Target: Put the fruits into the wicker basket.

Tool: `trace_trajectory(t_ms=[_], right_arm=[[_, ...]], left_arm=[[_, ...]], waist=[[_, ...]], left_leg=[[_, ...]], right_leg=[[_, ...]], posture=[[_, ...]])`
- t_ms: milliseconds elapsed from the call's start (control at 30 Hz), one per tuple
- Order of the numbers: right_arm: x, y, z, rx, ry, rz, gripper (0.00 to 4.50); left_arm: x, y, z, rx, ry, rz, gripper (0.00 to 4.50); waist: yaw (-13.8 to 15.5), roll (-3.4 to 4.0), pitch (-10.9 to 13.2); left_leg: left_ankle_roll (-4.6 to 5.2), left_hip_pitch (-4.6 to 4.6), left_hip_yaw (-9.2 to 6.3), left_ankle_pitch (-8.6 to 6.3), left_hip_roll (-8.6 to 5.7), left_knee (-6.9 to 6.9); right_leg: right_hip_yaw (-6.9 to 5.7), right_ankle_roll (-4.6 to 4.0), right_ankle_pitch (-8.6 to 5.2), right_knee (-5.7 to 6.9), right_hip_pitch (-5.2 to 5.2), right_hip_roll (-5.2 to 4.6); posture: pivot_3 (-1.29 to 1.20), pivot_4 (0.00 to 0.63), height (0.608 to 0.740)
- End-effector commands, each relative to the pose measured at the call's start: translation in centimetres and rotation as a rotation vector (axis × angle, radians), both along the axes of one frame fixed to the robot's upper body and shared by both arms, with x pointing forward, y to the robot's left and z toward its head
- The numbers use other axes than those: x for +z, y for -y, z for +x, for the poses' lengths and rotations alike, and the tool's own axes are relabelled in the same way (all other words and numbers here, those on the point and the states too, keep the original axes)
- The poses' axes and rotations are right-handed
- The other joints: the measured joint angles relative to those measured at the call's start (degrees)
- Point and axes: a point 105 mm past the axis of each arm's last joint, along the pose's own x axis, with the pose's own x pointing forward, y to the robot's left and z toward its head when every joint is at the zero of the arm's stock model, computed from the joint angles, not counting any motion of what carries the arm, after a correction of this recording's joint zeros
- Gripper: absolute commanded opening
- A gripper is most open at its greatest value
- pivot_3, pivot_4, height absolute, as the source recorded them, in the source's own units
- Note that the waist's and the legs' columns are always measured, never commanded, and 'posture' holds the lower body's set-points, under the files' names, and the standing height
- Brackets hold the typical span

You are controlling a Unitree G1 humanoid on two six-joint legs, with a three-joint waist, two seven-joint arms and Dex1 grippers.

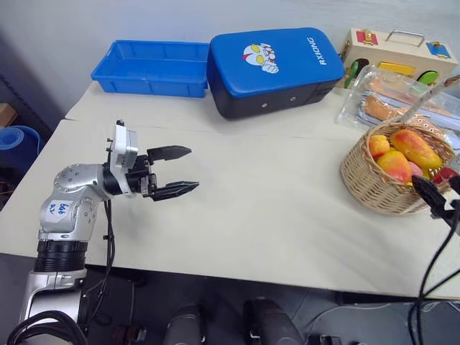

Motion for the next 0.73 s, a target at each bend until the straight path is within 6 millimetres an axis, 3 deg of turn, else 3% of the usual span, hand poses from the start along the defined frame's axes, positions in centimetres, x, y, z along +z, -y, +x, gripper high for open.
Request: trace_trajectory(t_ms=[33,133,267,300,367,500,600,733], right_arm=[[3.2,-0.4,-3.3,0.089,0.107,-0.175,4.47],[2.7,0.1,-5.2,0.115,0.074,-0.262,4.47],[0.4,-2.5,-7.8,0.388,-0.017,-0.312,4.47],[-1.2,-4.3,-8.1,0.521,-0.105,-0.313,4.47],[-2.4,-7.1,-7.5,0.687,-0.093,-0.320,4.47],[-3.9,-11.7,-4.3,0.899,-0.007,-0.344,4.47],[-4.5,-13.5,-1.9,0.970,0.041,-0.374,4.47],[-5.2,-15.1,-0.2,1.031,0.079,-0.384,4.47]], left_arm=[[-0.1,-1.8,-0.6,0.038,0.014,0.036,4.50],[-1.1,-2.8,-0.8,0.061,-0.004,0.065,4.50],[-3.4,-5.2,-1.3,0.160,-0.005,0.188,4.50],[-4.3,-5.8,-2.0,0.167,-0.018,0.231,4.50],[-5.2,-6.6,-2.9,0.195,-0.036,0.267,4.50],[-6.8,-6.8,-4.0,0.251,-0.009,0.329,4.50],[-7.1,-6.5,-4.3,0.252,-0.004,0.314,4.50],[-6.8,-5.9,-4.6,0.249,0.043,0.290,4.50]], waist=[[0.3,0.00,0.0],[0.4,0.00,0.0],[0.2,0.00,0.0],[0.2,0.00,0.0],[-0.7,-0.07,0.0],[-1.6,-0.18,0.0],[-1.1,-0.16,0.0],[0.0,-0.16,0.0]], left_leg=[[0.00,0.01,-0.01,0.00,0.00,-0.03],[0.02,0.03,-0.02,-0.02,0.02,-0.07],[0.15,0.16,0.03,-0.12,0.00,-0.07],[0.20,0.22,0.04,-0.18,0.01,-0.11],[0.37,0.29,0.09,-0.30,0.06,-0.17],[0.44,0.93,0.13,-0.48,0.13,-0.21],[0.44,1.03,0.04,-0.48,0.10,-0.21],[0.37,0.91,-0.14,-0.55,0.09,-0.22]], right_leg=[[0.00,0.00,0.00,-0.06,0.02,0.01],[0.00,0.00,0.00,-0.17,0.09,0.05],[0.05,0.04,0.03,-0.23,0.25,0.03],[0.06,0.03,0.02,-0.25,0.28,0.03],[0.13,0.03,0.02,-0.25,0.30,0.04],[0.14,-0.02,0.02,-0.29,0.88,-0.04],[0.03,-0.07,0.02,-0.34,1.01,-0.10],[-0.27,-0.18,-0.06,-0.38,0.97,-0.19]], posture=[[0.00,0.150,0.740],[0.00,0.150,0.740],[0.00,0.150,0.740],[0.00,0.150,0.740],[0.00,0.150,0.740],[0.00,0.150,0.740],[0.00,0.150,0.740],[0.00,0.150,0.740]])
